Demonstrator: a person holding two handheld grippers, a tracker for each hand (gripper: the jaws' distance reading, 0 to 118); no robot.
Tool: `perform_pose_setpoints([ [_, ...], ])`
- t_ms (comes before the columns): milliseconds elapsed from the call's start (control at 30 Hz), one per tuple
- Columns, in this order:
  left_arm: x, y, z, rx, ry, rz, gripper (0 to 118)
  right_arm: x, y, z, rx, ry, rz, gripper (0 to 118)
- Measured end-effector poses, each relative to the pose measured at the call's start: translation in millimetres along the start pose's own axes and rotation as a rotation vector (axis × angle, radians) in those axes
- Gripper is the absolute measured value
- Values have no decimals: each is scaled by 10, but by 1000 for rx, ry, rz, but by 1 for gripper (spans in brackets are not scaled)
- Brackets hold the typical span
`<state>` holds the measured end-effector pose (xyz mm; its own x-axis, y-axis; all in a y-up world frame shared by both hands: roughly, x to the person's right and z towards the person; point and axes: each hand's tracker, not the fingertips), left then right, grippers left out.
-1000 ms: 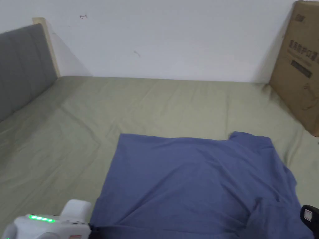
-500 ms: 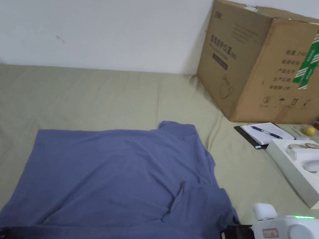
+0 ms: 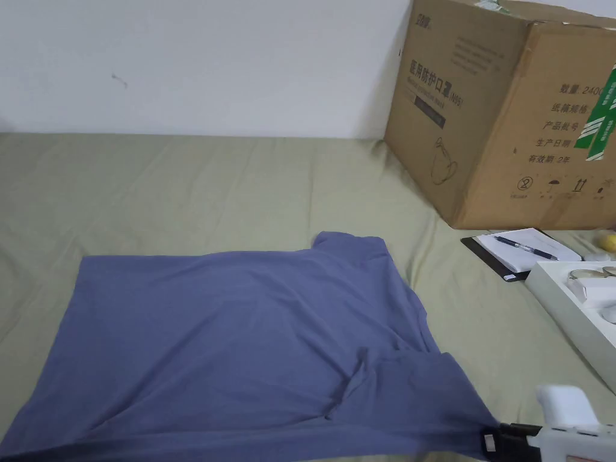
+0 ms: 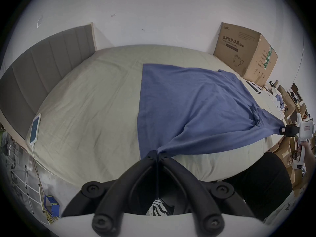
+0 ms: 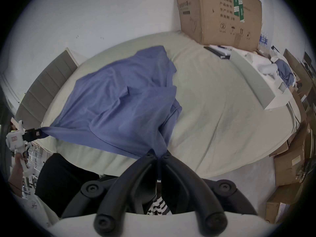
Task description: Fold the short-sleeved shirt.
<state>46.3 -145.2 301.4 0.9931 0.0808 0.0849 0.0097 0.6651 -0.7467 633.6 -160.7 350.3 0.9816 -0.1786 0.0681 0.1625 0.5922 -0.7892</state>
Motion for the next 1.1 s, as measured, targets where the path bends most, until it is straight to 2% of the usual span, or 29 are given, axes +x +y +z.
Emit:
perform_pose_setpoints([
  [133,1,325,4,9,7,-46,0,-65,288,132,19,0,1,3],
  [267,-48,763,-259,-25,12,-100,0,-104,795,69,25,-11,-1,3],
  [400,-78,1144,-757,-46,28,-159,0,-114,1420,-353,-46,-2,-43,3],
  [600,-168,1448,-1525,-96,26,-132,2,-146,1951,-1302,-170,-88,-24,3],
  [633,-186,1462,-1617,-99,24,-141,4,-164,1974,-1428,-187,-111,-18,3],
  [667,-194,1475,-1720,-110,27,-151,23,-170,1982,-1556,-197,-126,-15,5],
  [700,-177,1462,-1796,-114,37,-158,48,-192,1982,-1666,-193,-138,-11,13],
  [733,-197,1455,-1860,-117,46,-162,74,-203,1970,-1732,-182,-150,-12,29],
  [767,-236,1439,-1907,-112,48,-155,100,-208,1953,-1777,-151,-163,-17,65],
  [800,-285,1422,-1930,-93,49,-129,110,-103,1958,-1867,-113,-166,-36,98],
  [833,-276,1415,-1904,-69,49,-93,111,-91,1935,-1881,-89,-168,-59,117],
  [933,-399,1386,-1663,60,-89,44,111,-82,1836,-1687,44,-143,-144,111],
  [1033,-380,1353,-1296,164,-112,127,111,-161,1723,-1345,128,-117,-116,111],
  [1100,-297,1275,-970,236,-102,153,111,-319,1538,-858,288,-78,-98,111],
])
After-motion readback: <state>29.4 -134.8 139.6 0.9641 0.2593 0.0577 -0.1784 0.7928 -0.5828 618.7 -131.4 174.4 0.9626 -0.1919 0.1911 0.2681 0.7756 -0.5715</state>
